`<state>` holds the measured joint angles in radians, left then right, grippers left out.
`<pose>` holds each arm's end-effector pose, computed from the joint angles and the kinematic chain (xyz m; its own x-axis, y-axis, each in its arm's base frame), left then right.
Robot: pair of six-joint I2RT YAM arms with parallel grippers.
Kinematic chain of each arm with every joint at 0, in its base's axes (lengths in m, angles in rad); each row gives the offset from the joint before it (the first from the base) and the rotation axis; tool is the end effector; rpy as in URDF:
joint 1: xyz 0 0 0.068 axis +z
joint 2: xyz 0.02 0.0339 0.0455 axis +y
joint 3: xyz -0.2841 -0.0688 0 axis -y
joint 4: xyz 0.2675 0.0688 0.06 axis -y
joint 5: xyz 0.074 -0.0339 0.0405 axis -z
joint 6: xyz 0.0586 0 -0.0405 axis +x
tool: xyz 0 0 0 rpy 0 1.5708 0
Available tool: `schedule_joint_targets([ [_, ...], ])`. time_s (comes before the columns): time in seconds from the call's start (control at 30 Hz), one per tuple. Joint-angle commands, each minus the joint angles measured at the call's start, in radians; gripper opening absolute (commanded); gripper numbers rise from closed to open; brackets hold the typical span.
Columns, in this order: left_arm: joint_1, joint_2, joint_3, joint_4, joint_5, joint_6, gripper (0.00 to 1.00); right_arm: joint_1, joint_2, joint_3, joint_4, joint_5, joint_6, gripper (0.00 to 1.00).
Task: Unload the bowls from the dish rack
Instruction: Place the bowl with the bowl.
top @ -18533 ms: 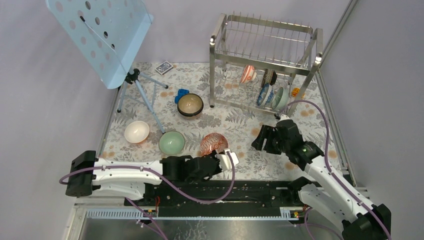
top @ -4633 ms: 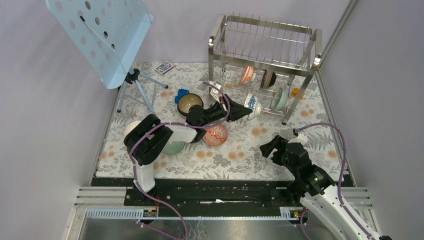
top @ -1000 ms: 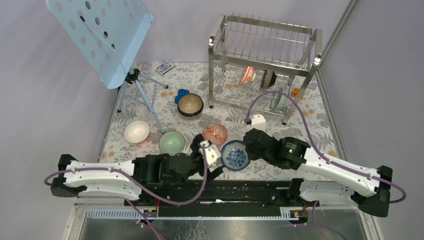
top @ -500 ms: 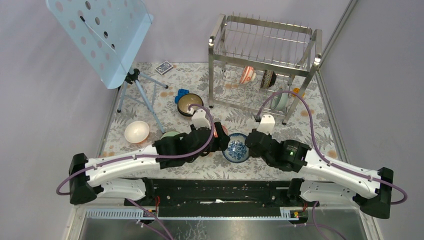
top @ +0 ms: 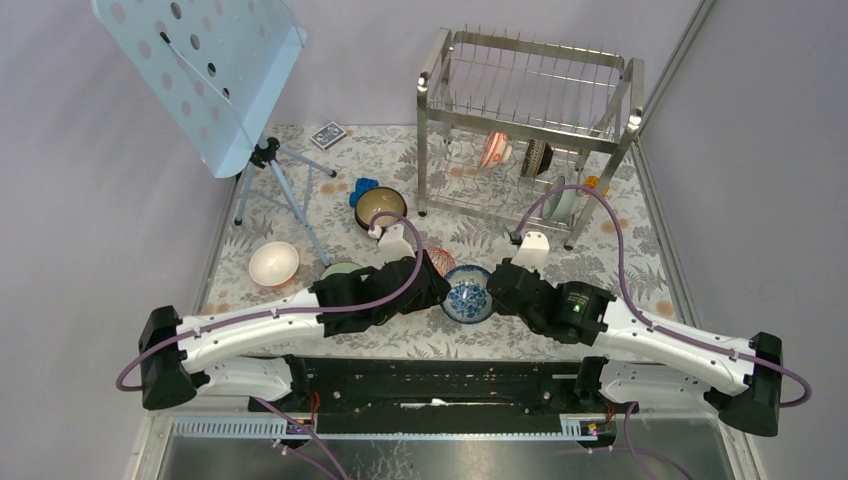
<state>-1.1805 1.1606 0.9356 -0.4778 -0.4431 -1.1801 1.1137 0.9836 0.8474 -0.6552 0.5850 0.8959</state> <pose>0.1289 -0.2473 0.2908 -0.7511 -0.3699 -0.5468 0.0434 0.7988 -0.6000 0.1271 0.1850 0.2857 -0.6465 0.1604 -0.7458 -0.1153 0.9459 0.3033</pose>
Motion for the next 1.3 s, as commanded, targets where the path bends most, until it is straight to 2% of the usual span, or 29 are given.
schedule_joint_targets([
  [0.0,0.011,0.013,-0.011,0.024,0.023,-0.025,0.45,-0.002,-0.011,0.016,0.085,0.029,0.043,0.0],
  [0.1,0.015,0.027,-0.009,0.025,0.024,-0.021,0.43,-0.002,-0.01,0.017,0.09,0.023,0.041,0.0],
  [0.43,0.026,0.06,-0.011,0.028,0.033,-0.009,0.27,-0.002,-0.004,0.016,0.101,0.016,0.043,0.0],
  [0.53,0.028,0.063,-0.01,0.029,0.032,-0.005,0.12,-0.002,-0.002,0.016,0.102,0.013,0.04,0.0],
  [0.63,0.03,0.061,-0.009,0.028,0.03,-0.002,0.0,-0.002,-0.004,0.016,0.1,0.007,0.033,0.0],
  [0.73,0.031,0.059,-0.006,0.03,0.025,0.007,0.0,-0.002,-0.008,0.019,0.094,-0.001,0.022,0.01],
  [0.77,0.032,0.058,-0.004,0.029,0.025,0.01,0.0,-0.002,-0.009,0.021,0.095,-0.009,0.009,0.1],
  [0.9,0.058,0.042,0.006,0.029,0.03,0.043,0.0,-0.002,-0.026,0.032,0.087,-0.034,-0.043,0.6],
  [0.97,0.094,0.028,0.008,0.037,0.05,0.071,0.0,-0.002,-0.04,0.037,0.063,-0.026,-0.058,0.75],
  [1.07,0.174,0.005,0.005,0.052,0.102,0.113,0.0,-0.002,-0.07,0.038,0.017,0.011,-0.066,0.83],
  [1.27,0.348,0.013,-0.006,0.063,0.195,0.193,0.0,-0.002,-0.185,-0.049,0.004,0.035,-0.046,0.84],
])
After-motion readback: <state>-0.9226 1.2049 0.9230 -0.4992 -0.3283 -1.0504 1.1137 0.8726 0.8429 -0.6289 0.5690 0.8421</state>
